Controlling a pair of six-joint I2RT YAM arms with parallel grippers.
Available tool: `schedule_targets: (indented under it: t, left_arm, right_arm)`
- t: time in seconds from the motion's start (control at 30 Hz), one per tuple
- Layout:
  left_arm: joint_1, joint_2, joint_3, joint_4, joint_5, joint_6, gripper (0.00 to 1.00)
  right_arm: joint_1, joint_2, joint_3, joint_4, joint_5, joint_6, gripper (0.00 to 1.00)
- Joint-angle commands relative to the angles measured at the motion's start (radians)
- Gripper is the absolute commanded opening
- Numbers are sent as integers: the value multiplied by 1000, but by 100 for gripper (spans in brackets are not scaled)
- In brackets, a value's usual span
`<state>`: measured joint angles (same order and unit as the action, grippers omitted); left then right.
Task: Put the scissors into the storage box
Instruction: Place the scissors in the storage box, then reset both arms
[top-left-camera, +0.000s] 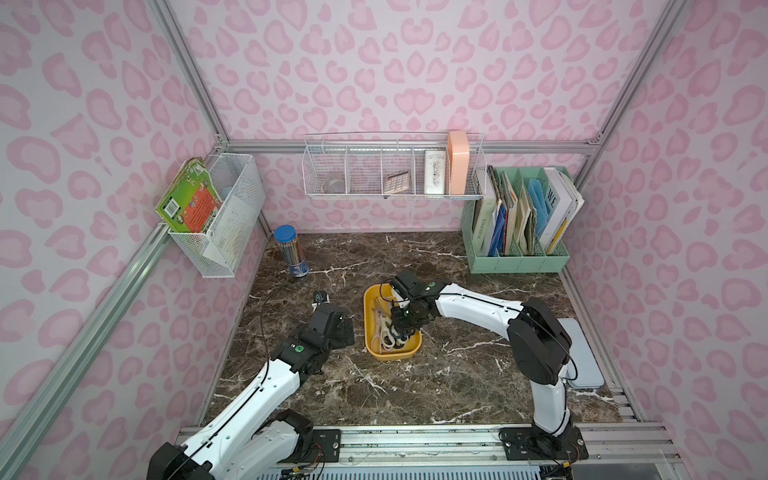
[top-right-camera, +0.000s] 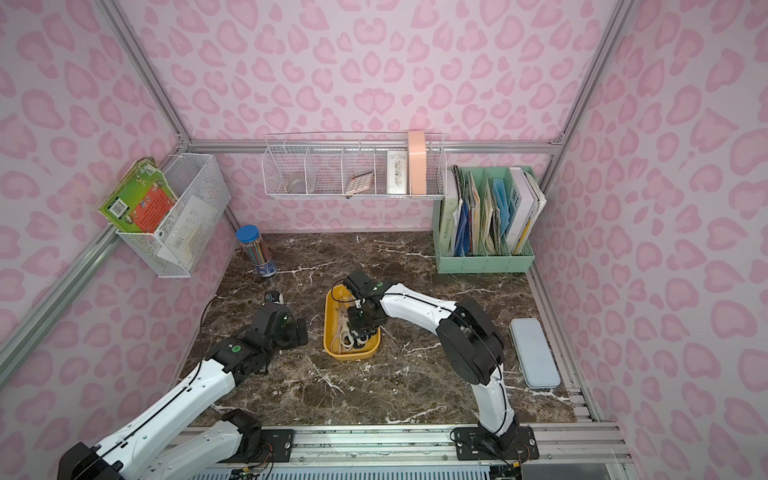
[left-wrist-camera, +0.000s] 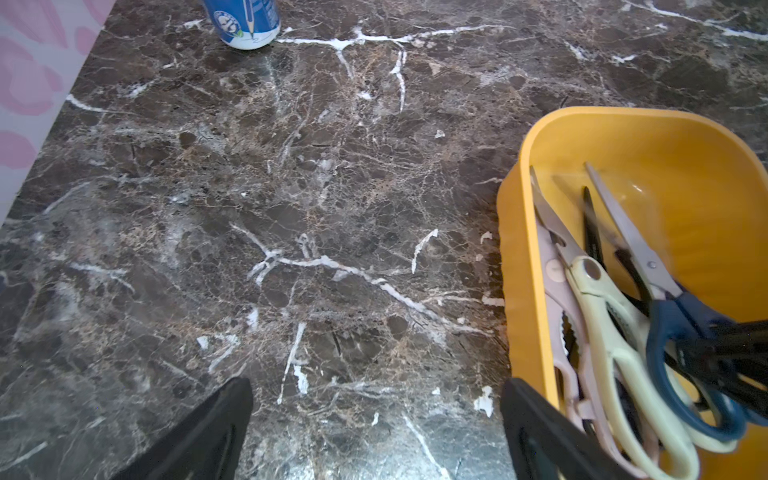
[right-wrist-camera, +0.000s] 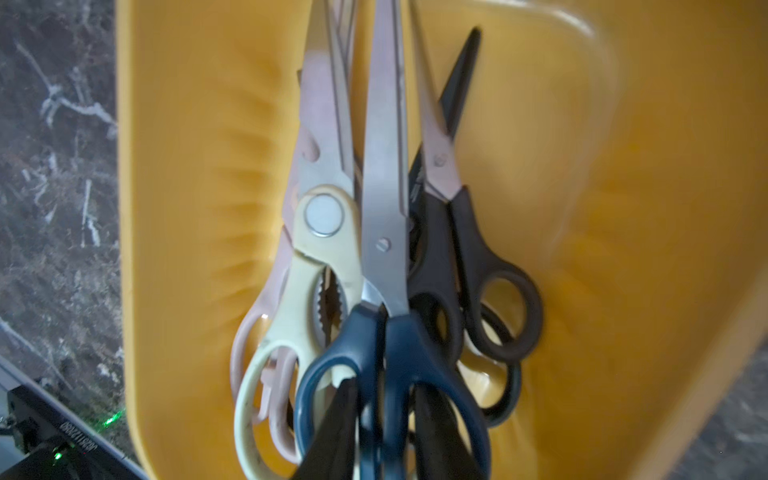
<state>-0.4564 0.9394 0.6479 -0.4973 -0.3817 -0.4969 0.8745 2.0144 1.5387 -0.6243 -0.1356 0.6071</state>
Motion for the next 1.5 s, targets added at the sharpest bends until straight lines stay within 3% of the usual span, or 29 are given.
schedule_targets:
  t: [0.0, 0.07, 0.17, 0.3, 0.4, 0.5, 0.57, 0.63, 0.7, 0.77, 0.87, 0.97, 1.03, 1.1, 1.2, 1.27, 1.3, 1.4, 1.47]
  left_arm:
    - [2, -21, 10, -64, -87, -32, 98]
    - [2, -43, 8, -79, -132, -40, 98]
    - [6, -86, -10, -66, -208, -38, 98]
    - [16, -119, -59, 51, -335, 44, 98]
    - [26, -113, -84, 109, -456, 116, 98]
    - [48, -102, -187, 359, -438, 321, 98]
    - [80, -84, -225, 440, -429, 328, 98]
    - [125, -51, -230, 440, -428, 259, 98]
    - [151, -5, -264, 531, -448, 232, 98]
    - [155, 60, -331, 771, -437, 269, 98]
    - [154, 175, -362, 1009, -400, 361, 98]
    - [156, 287, -383, 1242, -403, 452, 98]
    - [165, 377, -443, 1509, -307, 546, 98]
    - [167, 460, -450, 1644, -262, 609, 98]
    - [173, 614, -506, 1902, -183, 639, 98]
    - [176, 613, -472, 1858, -157, 663, 98]
    - [177, 613, -469, 1844, -141, 667, 98]
    - [178, 637, -449, 1836, -96, 691, 98]
    - [194, 640, -441, 1821, -62, 681, 98]
  right_arm:
    - [4, -15, 27, -18, 12, -20, 45]
    - [2, -48, 26, -11, 34, -30, 52]
    - [-13, -143, -4, 19, 117, -42, 53]
    - [-74, -371, -211, 230, 253, -108, 61]
    - [-151, -553, -450, 487, 435, -221, 73]
    - [-291, -706, -689, 746, 521, -365, 73]
    - [-396, -798, -884, 989, 582, -441, 74]
    - [-516, -863, -1093, 1283, 580, -490, 84]
    - [-624, -870, -1229, 1481, 510, -487, 84]
    - [-710, -835, -1249, 1485, 438, -480, 85]
    - [-724, -739, -1244, 1477, 431, -561, 86]
    - [-737, -637, -1305, 1691, 390, -594, 87]
    - [-740, -632, -1305, 1731, 359, -627, 88]
    - [-749, -597, -1321, 1808, 379, -644, 88]
    - [-804, -487, -1408, 2087, 287, -619, 89]
    - [-811, -415, -1479, 2321, 261, -628, 90]
    - [-811, -431, -1499, 2323, 250, -624, 90]
    - [-813, -436, -1455, 2227, 220, -636, 91]
    - [-812, -453, -1374, 2051, 240, -625, 91]
